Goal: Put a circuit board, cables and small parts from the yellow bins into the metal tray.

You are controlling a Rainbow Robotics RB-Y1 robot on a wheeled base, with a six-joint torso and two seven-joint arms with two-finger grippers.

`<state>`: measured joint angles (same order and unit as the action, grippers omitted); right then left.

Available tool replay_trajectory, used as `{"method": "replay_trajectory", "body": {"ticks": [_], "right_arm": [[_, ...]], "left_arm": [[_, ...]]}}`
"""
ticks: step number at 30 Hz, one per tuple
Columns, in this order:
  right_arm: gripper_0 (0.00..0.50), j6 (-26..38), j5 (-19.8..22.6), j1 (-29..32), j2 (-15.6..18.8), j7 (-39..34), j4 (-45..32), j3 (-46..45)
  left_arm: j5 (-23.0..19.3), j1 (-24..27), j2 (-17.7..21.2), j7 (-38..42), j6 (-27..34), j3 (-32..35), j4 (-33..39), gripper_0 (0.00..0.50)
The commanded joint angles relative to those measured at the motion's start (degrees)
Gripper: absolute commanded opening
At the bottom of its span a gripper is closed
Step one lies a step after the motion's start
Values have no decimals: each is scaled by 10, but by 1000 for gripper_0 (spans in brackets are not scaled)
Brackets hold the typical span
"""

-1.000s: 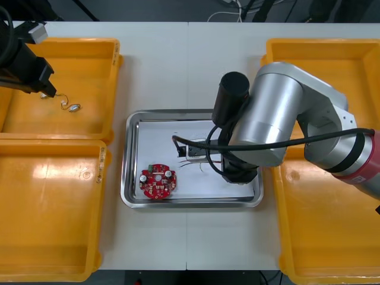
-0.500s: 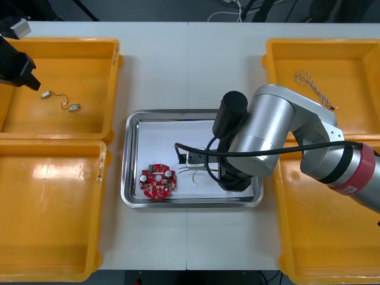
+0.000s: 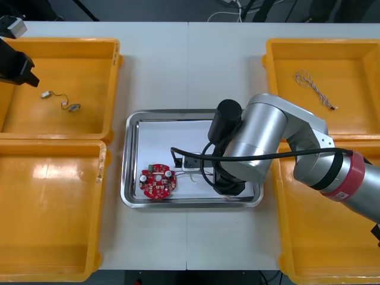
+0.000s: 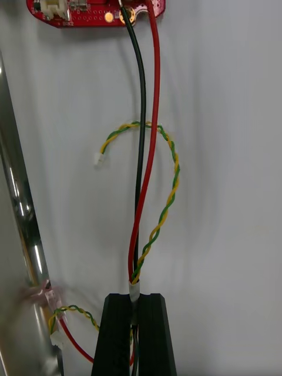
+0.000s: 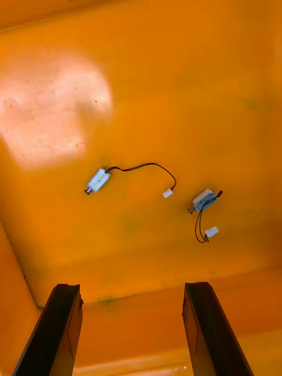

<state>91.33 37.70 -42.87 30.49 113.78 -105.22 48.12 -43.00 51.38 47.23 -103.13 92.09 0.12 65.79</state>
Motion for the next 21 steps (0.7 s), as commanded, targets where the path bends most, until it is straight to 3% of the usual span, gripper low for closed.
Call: {"method": "replay_trajectory", "body": {"ticks": [1, 8, 11, 12, 13, 15, 18, 21], "right_arm": [[37, -5, -16, 13, -20, -3, -5, 8], [36, -5, -20, 13, -20, -4, -5, 8], [100, -5, -29, 13, -20, -4, -6, 8], [100, -5, -29, 13, -20, -4, -6, 8], [241, -5, -35, 13, -20, -4, -7, 8], [371, -5, -35, 13, -20, -4, -7, 8], [481, -5, -35, 13, -20, -4, -7, 8], [500, -5, -35, 13, -20, -4, -7, 8]], "left_arm": [[7, 33, 29, -33, -31, -8, -20, 500], [10, 33, 23, -38, -61, -16, -46, 500], [11, 33, 20, -39, -76, -19, -62, 500], [11, 33, 20, -39, -76, -19, -62, 500], [12, 33, 17, -40, -89, -21, -71, 500], [13, 33, 15, -40, -104, -28, -80, 500], [14, 33, 8, -40, -124, -33, -91, 500], [16, 32, -1, -41, -143, -33, -102, 500]]}}
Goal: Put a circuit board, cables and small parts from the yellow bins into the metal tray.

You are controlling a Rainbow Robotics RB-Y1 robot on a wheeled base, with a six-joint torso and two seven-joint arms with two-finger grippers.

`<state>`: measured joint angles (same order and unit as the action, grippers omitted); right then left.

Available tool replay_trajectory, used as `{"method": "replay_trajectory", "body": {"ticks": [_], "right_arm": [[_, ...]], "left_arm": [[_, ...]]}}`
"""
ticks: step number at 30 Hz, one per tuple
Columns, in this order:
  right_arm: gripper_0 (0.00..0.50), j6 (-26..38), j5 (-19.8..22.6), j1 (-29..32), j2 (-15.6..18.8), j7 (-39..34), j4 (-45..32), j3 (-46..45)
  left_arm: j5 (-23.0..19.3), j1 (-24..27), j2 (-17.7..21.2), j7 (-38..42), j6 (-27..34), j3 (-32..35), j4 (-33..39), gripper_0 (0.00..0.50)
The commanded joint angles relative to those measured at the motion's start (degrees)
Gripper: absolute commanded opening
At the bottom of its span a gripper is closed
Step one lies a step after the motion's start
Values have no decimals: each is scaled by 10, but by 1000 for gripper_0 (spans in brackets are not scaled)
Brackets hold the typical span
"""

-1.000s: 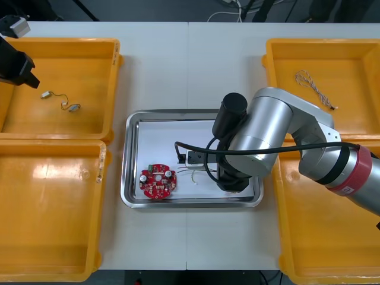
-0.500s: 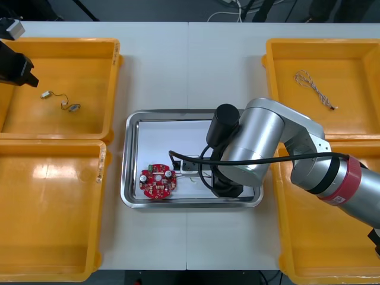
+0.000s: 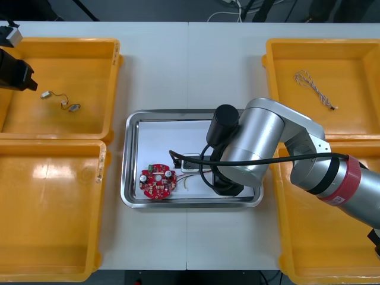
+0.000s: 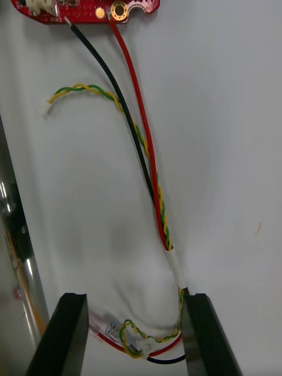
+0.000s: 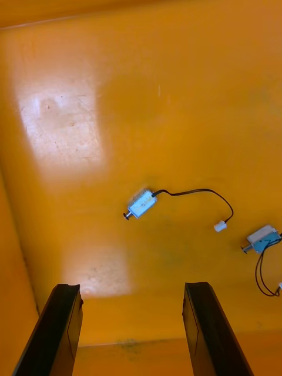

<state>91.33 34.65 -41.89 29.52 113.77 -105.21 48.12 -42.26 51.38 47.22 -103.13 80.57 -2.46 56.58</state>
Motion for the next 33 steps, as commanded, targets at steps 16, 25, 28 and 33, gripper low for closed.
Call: {"method": "replay_trajectory", "body": {"ticks": [16, 25, 28, 33], "right_arm": [[500, -5, -5, 10, -15, -4, -9, 13], [500, -3, -42, 15, -22, -18, -35, 7], [500, 4, -42, 15, -21, -21, -40, -10], [500, 28, -36, 13, -20, -22, -46, -49]], "left_arm": [[14, 33, -38, -37, -124, -30, -64, 500], [12, 33, -49, -38, -160, -50, -95, 500], [14, 33, -53, -36, -176, -62, -100, 500], [15, 33, -55, -35, -184, -64, -102, 500]]}}
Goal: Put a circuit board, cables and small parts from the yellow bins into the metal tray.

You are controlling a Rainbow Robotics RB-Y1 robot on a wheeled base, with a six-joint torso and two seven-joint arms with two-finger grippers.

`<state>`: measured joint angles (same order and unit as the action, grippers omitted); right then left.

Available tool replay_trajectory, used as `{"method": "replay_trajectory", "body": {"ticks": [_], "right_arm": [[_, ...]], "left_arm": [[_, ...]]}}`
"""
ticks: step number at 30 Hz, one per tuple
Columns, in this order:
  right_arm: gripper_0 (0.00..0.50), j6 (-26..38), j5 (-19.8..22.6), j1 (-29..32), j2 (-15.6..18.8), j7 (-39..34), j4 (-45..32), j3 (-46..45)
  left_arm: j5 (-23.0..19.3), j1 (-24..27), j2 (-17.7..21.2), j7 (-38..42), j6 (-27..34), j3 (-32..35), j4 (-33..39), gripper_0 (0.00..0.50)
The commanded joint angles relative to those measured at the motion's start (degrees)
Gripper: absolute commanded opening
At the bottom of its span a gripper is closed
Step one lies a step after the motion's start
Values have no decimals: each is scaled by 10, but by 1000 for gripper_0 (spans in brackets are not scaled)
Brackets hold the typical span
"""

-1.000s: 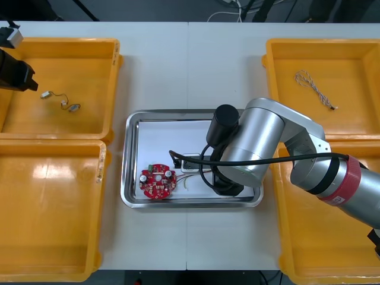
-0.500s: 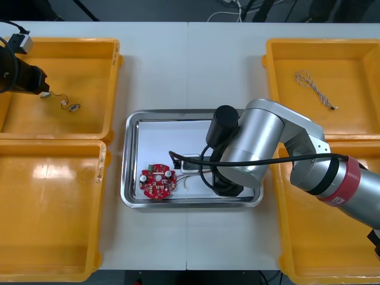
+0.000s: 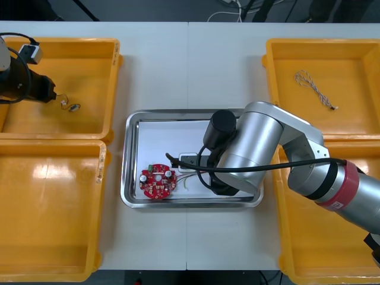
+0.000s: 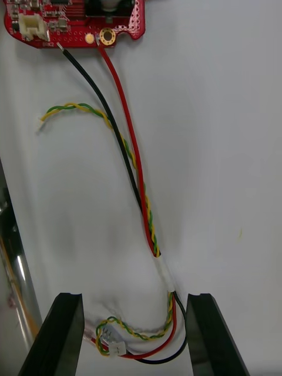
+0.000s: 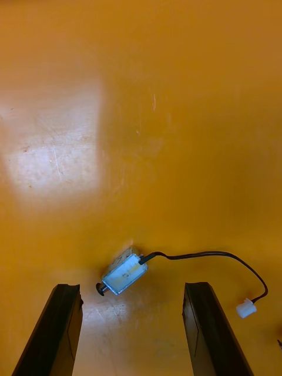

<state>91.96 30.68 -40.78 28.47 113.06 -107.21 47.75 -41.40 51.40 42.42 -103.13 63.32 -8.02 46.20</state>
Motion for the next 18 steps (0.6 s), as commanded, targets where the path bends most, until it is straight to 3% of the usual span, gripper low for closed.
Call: {"method": "replay_trajectory", "body": {"ticks": [1, 7, 18], "right_arm": [[500, 26, 5, 1, -10, -16, -26, -50], [500, 92, 32, -24, -10, -20, -26, -108], [500, 177, 95, -53, 0, -37, -26, -235]], "left_arm": [[6, 33, -7, -36, -13, -9, 2, 500], [7, 32, -16, -42, -54, -13, -22, 500], [7, 32, -16, -46, -73, -28, -30, 500]]}}
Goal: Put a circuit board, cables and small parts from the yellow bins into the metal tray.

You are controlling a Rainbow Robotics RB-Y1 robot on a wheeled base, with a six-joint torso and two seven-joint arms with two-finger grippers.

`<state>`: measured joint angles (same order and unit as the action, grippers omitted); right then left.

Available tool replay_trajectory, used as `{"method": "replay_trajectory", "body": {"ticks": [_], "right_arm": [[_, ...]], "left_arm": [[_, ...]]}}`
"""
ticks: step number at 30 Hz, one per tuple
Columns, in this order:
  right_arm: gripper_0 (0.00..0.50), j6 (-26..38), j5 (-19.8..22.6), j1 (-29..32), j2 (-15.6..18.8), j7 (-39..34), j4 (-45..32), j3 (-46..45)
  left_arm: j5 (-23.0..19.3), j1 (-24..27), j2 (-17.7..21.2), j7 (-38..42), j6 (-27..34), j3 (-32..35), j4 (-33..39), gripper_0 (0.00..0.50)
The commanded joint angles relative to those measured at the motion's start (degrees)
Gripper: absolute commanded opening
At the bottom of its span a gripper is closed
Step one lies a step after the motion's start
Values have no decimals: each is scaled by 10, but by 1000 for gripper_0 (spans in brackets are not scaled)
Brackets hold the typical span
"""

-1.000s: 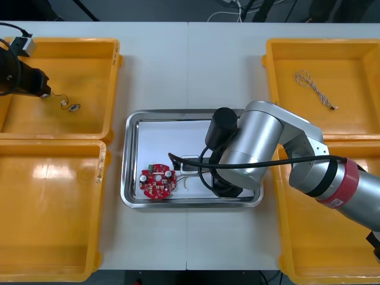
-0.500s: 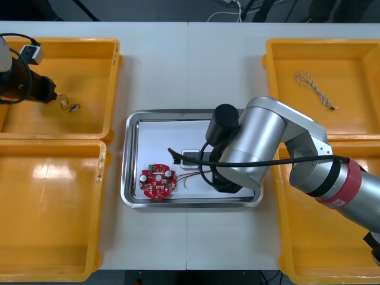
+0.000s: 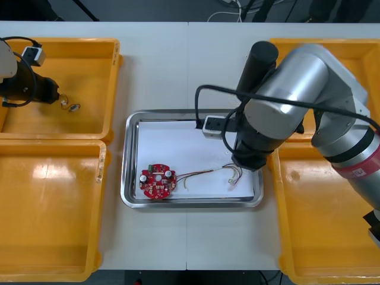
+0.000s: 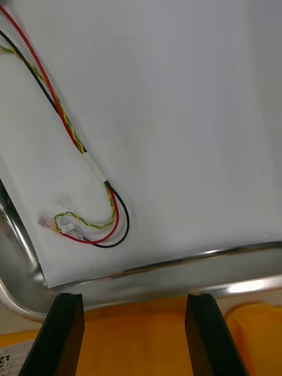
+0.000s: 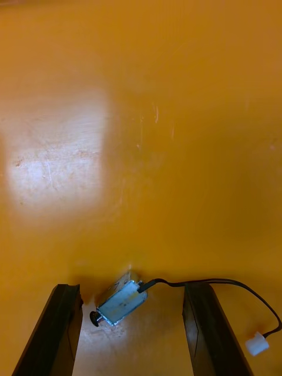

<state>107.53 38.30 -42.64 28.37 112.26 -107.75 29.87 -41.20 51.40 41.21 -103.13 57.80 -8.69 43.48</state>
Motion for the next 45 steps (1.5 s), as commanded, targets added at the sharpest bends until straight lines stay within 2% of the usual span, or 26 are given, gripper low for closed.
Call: {"method": "replay_trajectory", "body": {"ticks": [1, 9, 12, 13, 15, 22, 28, 33, 45], "right_arm": [[500, 25, 25, -35, 3, -32, -20, -70], [500, 25, 59, -51, 23, -50, -20, -159], [500, 25, 77, -52, 37, -81, -20, -189], [500, 25, 85, -52, 43, -100, -20, -199], [500, 25, 93, -52, 52, -125, -20, -213], [500, 25, 96, -53, 91, -211, -20, -250], [500, 25, 96, -54, 107, -269, 3, -279], [500, 25, 85, -62, 110, -274, 50, -307], [500, 25, 27, -88, 114, -262, 158, -330]], "left_arm": [[3, 32, -4, -48, -22, -21, -8, 500], [2, 32, -4, -53, -23, -21, -12, 500], [2, 31, -4, -55, -23, -22, -12, 489], [2, 31, -4, -55, -23, -22, -12, 303], [2, 31, -4, -57, -23, -22, -12, 2], [2, 29, -4, -59, -23, -22, -12, 0], [2, 29, -4, -59, -22, -21, -12, 0], [-2, 31, 2, -59, -3, -17, -11, 0], [12, 30, 19, -62, 112, 53, 48, 0]]}}
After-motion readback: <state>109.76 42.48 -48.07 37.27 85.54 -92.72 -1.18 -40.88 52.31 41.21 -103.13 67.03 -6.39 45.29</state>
